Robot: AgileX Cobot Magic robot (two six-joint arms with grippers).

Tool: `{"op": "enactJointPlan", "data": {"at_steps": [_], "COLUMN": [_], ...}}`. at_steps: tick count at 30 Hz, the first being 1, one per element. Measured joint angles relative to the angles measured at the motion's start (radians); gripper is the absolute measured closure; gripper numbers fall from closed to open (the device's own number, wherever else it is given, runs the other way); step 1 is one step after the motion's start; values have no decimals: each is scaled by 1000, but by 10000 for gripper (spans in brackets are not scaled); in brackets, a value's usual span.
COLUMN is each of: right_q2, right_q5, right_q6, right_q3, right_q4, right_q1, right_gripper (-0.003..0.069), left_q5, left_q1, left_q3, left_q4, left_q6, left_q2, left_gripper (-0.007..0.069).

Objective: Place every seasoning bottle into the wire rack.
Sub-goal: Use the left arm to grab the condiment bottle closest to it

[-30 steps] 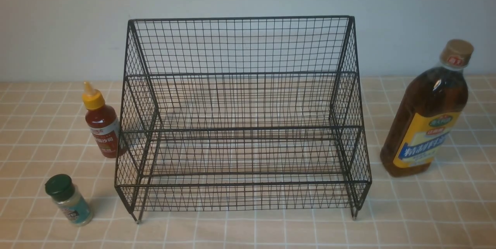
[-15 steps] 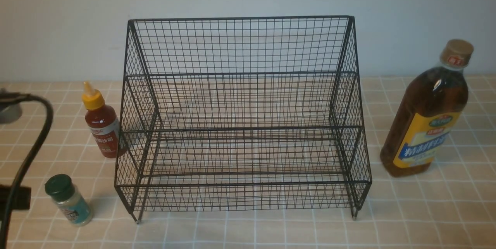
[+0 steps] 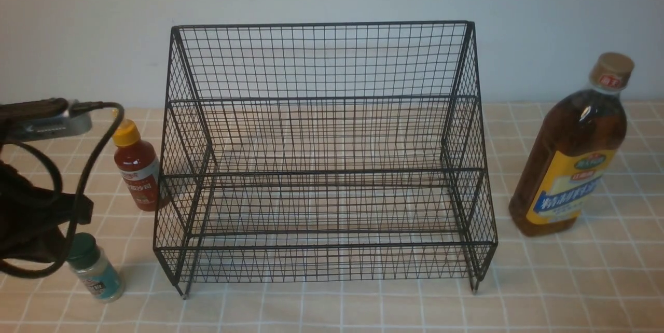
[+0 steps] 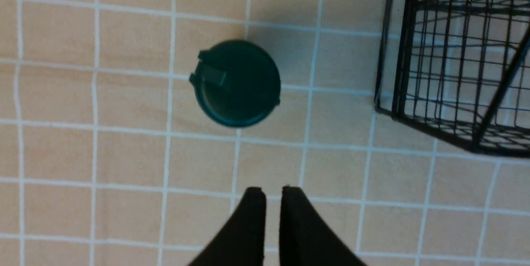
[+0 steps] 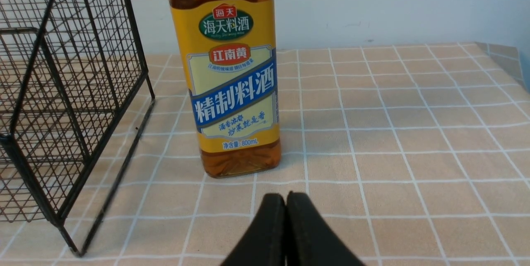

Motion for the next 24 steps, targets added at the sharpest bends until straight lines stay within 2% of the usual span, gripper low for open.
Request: {"op": "enactJointPlan", "data": {"at_steps": [2, 11, 13, 16, 24], "right_q2": [0, 0, 0, 0, 0], "right_q5": [0, 0, 0, 0, 0], "right_q6": [0, 0, 0, 0, 0], "right_q3": [0, 0, 0, 0, 0], "right_q4": [0, 0, 0, 0, 0], "right_q1": [0, 0, 0, 0, 0], "right_gripper": [669, 669, 669, 669, 669], "left_q5": [-46, -142, -164, -200, -227], "left_q1": [1, 1, 1, 1, 1], "left_q3": [0, -1, -1, -1, -2], "left_q4": [0, 53, 56, 57, 57], "left_q6": [8, 47, 47, 48, 48], "left_q2": [21, 92, 126, 173, 255], "left_gripper": [510, 154, 107, 75, 81]}}
